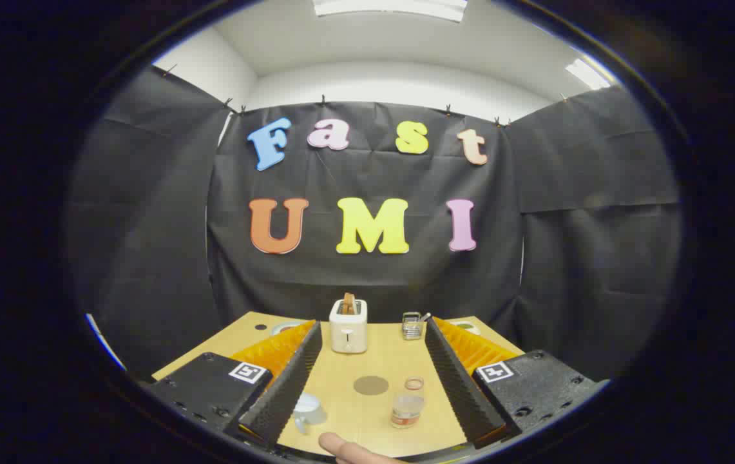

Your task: Take the bottle from table, then pour the juice into the cup, finally place the bottle on the coaster

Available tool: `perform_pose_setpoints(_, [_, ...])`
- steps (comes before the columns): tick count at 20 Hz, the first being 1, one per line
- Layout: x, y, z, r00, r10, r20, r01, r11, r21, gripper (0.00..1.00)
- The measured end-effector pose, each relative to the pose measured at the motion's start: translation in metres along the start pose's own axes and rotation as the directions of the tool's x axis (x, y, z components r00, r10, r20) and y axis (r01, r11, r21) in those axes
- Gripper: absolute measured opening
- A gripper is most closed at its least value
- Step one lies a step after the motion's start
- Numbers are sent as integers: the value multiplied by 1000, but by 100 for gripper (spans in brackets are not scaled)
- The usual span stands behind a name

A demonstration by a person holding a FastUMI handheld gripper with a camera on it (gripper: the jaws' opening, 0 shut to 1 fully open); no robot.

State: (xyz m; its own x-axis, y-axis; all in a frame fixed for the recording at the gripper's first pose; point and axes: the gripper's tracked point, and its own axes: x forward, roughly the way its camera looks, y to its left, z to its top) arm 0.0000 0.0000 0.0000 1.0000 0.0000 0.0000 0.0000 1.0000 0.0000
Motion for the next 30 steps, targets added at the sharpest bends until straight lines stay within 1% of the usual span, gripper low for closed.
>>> perform_pose_setpoints(5, [2,8,-2,1000,10,-8,-10,1000,1,100])
perform_pose_setpoints(11, [1,4,9,1000,1,1,-1,1000,11,100])
perform_pose_setpoints(15, [1,5,8,1000,7,-6,-7,1000,7,100])
perform_pose_setpoints(24, [10,5,-6,1000,10,-5,-10,1000,-1,100])
perform_pose_setpoints(30, [25,-6,-34,1000,13,-20,-13,1000,-8,100])
